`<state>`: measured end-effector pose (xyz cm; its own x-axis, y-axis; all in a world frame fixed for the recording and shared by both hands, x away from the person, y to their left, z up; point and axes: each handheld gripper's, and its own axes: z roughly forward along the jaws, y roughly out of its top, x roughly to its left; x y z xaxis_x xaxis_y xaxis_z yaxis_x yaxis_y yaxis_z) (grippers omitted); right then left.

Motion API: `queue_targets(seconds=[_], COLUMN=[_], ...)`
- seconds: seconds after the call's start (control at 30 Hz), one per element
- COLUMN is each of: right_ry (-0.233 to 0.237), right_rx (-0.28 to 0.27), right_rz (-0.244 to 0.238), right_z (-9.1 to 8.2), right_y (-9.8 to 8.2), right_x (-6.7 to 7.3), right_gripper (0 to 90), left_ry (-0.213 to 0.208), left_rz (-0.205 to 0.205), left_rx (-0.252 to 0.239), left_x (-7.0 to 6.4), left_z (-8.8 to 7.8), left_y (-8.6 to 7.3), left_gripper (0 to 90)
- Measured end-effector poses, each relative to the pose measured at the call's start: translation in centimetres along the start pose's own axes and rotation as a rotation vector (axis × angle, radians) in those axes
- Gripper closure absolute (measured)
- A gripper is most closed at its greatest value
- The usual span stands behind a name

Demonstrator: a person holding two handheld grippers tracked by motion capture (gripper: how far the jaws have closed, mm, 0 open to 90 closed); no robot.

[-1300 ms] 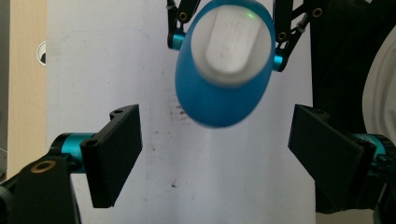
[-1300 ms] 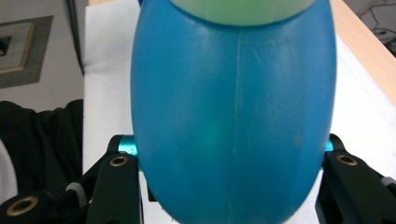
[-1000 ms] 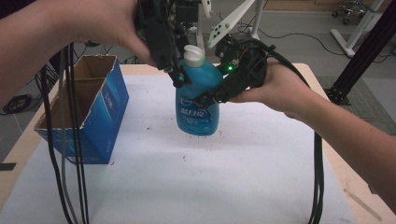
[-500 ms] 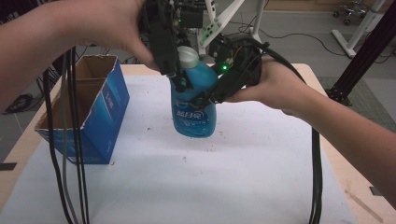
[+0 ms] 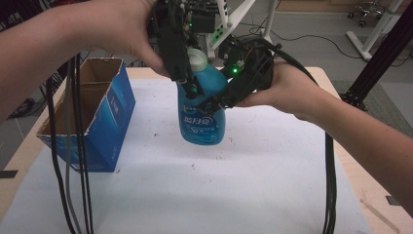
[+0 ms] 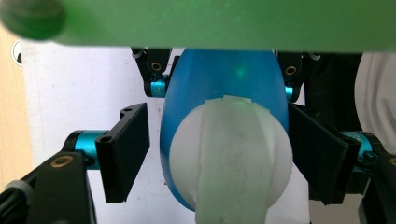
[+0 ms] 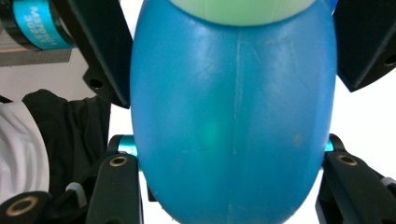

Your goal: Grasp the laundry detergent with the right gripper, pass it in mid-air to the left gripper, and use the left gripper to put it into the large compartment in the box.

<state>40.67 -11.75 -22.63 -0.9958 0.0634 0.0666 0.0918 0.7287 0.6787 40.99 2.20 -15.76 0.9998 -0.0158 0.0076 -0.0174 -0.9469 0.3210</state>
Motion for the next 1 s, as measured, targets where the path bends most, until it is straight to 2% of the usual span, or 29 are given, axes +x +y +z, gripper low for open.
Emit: queue_targets(seconds=[0.1,0.47,0.9,0.97,1.0], right_ry=[0.002,0.002,0.004,0.007,0.007], right_rx=[-0.004,-0.008,0.0,-0.001,-0.009], right_rz=[-0.021,-0.021,-0.01,-0.024,-0.014], right_z=[0.04,-0.19,-0.34,-0.34,-0.28], right_y=[-0.03,-0.09,-0.17,-0.19,-0.15], right_x=[-0.1,-0.14,-0.23,-0.35,-0.3], right_gripper=[46.4,46.4,46.4,46.4,46.4], left_ry=[0.007,0.005,-0.013,-0.012,-0.014], left_rz=[-0.006,-0.017,0.0,-0.004,-0.005], left_rx=[0.0,-0.003,0.003,-0.001,0.001], left_x=[0.01,0.11,-0.02,0.0,0.0], left_z=[0.08,0.19,0.29,0.36,0.39], left_y=[0.0,0.07,0.17,0.17,0.18], left_gripper=[23.9,28.0,31.6,32.8,32.8])
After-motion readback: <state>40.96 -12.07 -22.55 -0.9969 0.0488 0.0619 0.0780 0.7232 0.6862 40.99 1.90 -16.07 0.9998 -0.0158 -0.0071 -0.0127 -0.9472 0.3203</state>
